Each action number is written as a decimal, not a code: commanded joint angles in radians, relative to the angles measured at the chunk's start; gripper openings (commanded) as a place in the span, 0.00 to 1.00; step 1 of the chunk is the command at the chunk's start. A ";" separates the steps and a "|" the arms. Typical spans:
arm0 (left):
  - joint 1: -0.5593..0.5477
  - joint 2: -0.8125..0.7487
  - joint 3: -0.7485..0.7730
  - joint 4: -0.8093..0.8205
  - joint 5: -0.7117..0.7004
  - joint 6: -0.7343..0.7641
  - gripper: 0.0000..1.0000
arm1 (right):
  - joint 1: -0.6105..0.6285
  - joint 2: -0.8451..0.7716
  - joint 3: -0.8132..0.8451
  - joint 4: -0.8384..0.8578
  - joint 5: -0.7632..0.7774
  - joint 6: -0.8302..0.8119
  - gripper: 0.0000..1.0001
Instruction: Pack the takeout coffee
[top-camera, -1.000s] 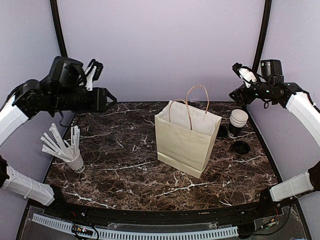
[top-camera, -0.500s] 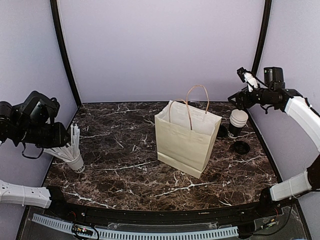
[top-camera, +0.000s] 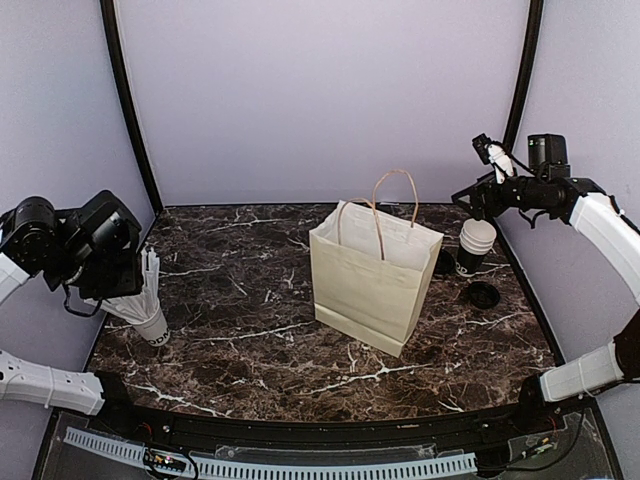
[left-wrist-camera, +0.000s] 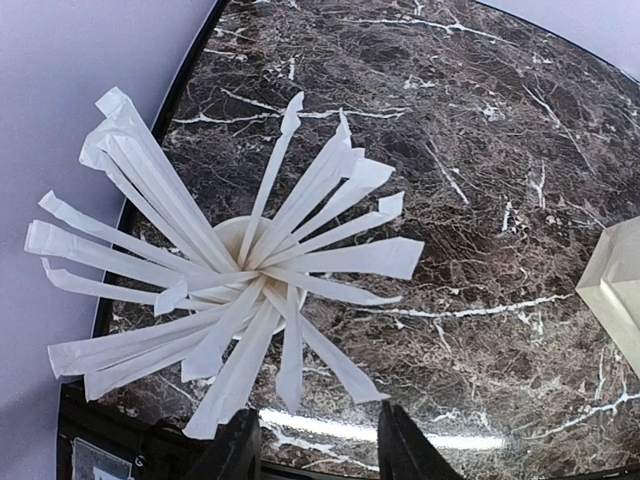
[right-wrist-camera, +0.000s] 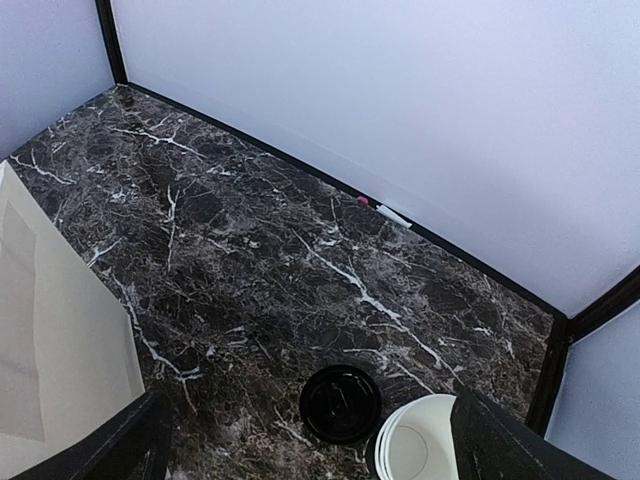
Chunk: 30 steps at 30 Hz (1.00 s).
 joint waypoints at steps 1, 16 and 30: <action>0.018 0.018 -0.021 -0.027 -0.078 -0.031 0.42 | -0.004 -0.023 0.010 0.002 -0.042 0.013 0.99; 0.047 0.028 -0.059 0.033 -0.109 0.019 0.28 | -0.004 -0.039 -0.003 -0.006 -0.070 0.016 0.99; 0.094 0.037 -0.069 0.076 -0.163 0.097 0.01 | -0.006 -0.051 -0.010 -0.011 -0.088 0.020 0.99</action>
